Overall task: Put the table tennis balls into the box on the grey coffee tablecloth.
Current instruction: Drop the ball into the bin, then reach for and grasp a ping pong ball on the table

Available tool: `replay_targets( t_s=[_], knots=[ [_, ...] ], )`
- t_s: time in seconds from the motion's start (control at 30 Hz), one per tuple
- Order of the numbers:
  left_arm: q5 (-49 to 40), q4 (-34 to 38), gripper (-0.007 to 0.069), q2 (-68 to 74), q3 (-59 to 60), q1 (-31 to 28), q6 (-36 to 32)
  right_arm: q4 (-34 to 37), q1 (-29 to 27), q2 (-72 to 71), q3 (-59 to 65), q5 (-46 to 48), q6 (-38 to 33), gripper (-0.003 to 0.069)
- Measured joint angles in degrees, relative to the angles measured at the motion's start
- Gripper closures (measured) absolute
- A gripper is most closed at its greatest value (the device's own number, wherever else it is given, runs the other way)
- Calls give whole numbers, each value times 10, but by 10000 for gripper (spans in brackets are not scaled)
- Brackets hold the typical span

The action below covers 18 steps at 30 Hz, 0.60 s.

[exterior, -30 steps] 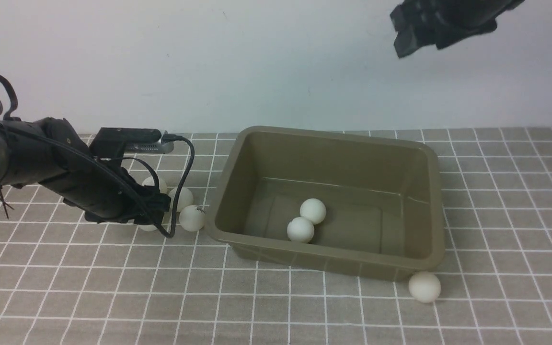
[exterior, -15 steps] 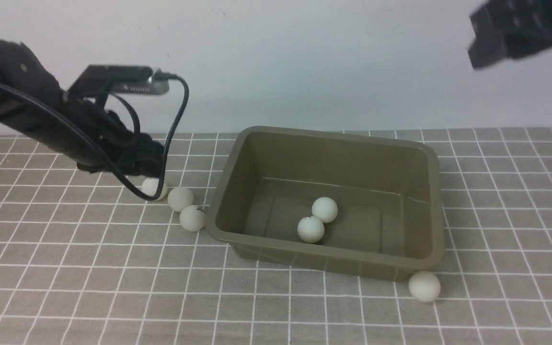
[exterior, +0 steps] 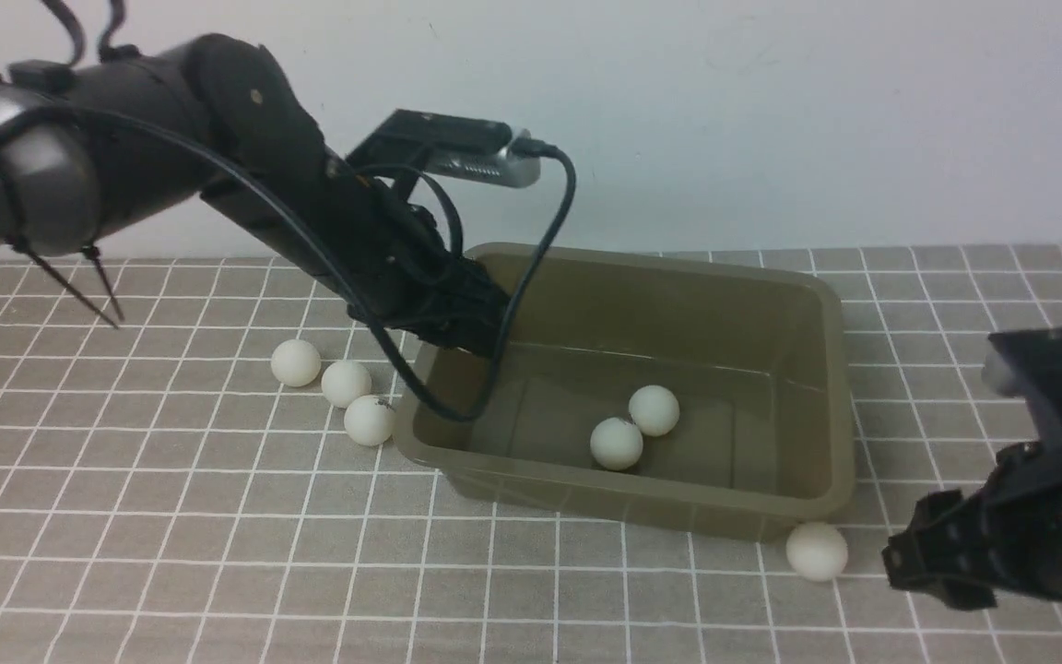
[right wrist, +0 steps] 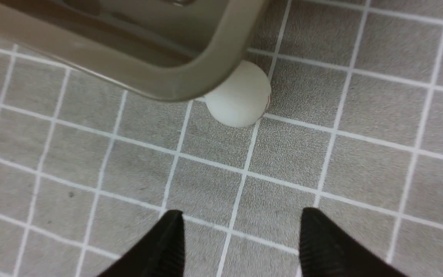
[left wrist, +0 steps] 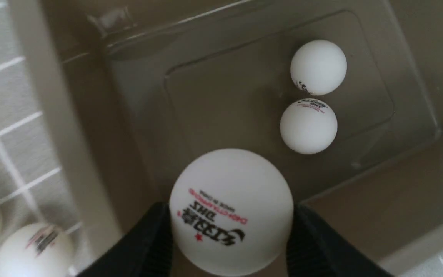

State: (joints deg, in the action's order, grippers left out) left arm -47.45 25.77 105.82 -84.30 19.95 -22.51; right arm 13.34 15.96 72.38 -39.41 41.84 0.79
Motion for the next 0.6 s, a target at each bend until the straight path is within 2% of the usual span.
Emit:
replay_targets(
  t_s=[0.03,0.07,0.17,0.2,0.27,0.33,0.5,0.6],
  knots=[
    [0,0,281,2,-1,0,0,1,1,0,1,-3,-2,255],
    [0,0,260,16,-10,4,1,7,2,21,8,-23,-13,208],
    [-1,-1,115,43,-33,5,6,10,15,70,9,-69,-27,128],
    [-1,-1,115,43,-33,5,6,10,16,73,9,-69,-28,125],
    [-5,-8,6,47,-51,3,10,10,23,112,9,-106,-30,91],
    [-13,-13,-24,47,-66,-3,16,10,24,137,9,-130,-30,83],
    [-34,-52,-19,47,-104,-31,64,10,25,176,9,-181,-30,77],
    [-52,-104,72,47,-125,-64,116,10,33,194,9,-219,-33,78]
  ],
)
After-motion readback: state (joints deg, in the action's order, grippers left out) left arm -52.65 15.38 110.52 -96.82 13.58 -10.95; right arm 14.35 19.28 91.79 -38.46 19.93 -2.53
